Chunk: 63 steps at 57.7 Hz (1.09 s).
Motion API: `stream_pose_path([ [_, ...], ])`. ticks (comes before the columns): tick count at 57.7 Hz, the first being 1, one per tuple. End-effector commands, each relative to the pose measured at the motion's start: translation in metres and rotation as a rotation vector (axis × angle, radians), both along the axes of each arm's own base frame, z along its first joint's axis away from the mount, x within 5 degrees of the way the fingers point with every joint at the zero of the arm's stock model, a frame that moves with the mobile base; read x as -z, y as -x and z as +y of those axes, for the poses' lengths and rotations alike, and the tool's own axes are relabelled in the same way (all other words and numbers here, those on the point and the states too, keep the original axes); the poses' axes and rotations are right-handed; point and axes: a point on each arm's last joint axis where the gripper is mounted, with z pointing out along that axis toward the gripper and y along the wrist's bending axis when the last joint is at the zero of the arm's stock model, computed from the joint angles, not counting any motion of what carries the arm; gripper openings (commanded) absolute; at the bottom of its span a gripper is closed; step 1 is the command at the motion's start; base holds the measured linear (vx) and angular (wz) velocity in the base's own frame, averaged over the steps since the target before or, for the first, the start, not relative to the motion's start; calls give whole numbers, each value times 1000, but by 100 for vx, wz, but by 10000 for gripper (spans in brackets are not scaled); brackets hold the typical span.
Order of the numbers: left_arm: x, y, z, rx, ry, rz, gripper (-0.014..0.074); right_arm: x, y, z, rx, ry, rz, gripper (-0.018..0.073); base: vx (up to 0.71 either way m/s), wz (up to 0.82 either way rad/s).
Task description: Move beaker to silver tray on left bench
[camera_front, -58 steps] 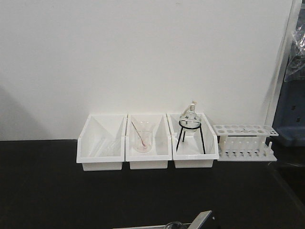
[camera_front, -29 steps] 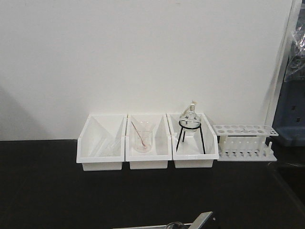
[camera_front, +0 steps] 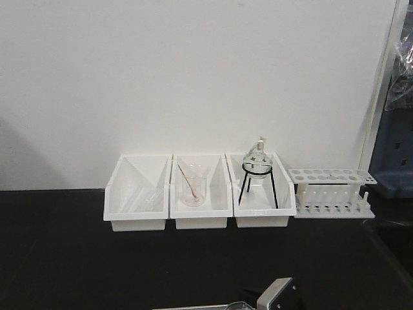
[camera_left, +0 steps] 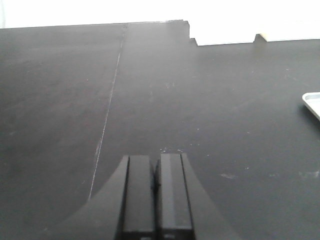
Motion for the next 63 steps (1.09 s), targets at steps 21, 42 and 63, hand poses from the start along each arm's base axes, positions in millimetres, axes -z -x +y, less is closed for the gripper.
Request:
stream_pose_path([
  [21,2,-1,-1,9,3,-66,1,-128,10,-6,35,-234,-328,260,0,0],
  [42,2,-1,-1,9,3,-66,1,-203,68,-63,467,-11,4,-11,0,0],
  [63,2,-1,-1,9,3,-66,1,-210,166,-121,738,123,42,-6,0,0],
])
